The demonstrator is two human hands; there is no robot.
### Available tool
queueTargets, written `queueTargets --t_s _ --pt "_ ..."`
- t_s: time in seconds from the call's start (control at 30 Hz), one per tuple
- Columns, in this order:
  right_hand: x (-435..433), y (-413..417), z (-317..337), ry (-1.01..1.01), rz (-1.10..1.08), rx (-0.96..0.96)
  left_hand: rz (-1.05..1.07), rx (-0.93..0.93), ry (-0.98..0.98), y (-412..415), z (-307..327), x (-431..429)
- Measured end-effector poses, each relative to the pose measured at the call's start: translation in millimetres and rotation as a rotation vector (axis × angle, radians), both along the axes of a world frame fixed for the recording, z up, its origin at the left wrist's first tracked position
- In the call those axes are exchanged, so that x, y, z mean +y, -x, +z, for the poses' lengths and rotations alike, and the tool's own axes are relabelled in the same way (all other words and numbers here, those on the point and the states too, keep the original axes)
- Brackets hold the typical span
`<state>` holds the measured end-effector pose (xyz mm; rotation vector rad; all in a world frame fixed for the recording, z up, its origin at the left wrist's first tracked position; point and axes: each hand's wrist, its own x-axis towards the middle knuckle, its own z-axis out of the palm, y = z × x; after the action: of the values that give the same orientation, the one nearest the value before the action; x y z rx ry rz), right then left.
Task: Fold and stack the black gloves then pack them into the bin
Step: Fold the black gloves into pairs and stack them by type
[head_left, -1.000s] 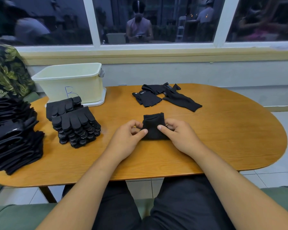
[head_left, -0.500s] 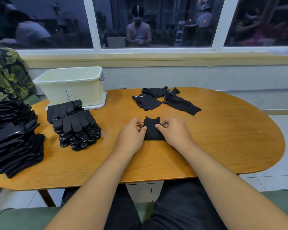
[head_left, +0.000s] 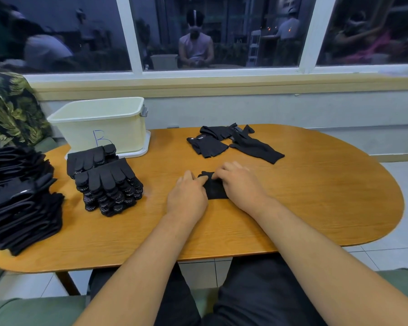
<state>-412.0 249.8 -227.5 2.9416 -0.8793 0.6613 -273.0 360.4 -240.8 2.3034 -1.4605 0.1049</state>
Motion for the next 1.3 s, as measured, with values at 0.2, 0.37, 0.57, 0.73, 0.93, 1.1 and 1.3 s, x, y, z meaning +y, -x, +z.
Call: queueTargets --t_s 0.2,0.37,0.57,0.73,0.93,1.1,1.3 --pt "-3.6 5.6 -4.0 -0.175 0.002 -0.052 -0.108 -0.105 0.105 -6.5 6.6 13.4" --pt "3.8 12.9 -2.5 -0.3 0.036 -0.078 -0.401 -0.142 0.078 -17.8 6.0 25.4" --pt "13.3 17.4 -2.7 -0.262 0.108 -0.056 -0.365 -0.143 0.141 -15.8 4.3 18.0" --pt "16.5 17.4 -2.9 -0.202 0.139 -0.09 -0.356 -0.031 0.177 -14.7 5.9 20.7" --pt "13.8 28.0 2.8 -0.677 0.18 -0.311 -0.349 0.387 0.369 -9.9 11.8 32.4" --pt "17.1 30.5 10.5 -0.946 0.29 -0.441 -0.236 0.86 0.557 -7.1 28.4 38.2" --pt "19.7 29.9 16.7 -1.214 0.269 -0.702 -0.248 1.42 0.385 -12.9 31.4 33.6"
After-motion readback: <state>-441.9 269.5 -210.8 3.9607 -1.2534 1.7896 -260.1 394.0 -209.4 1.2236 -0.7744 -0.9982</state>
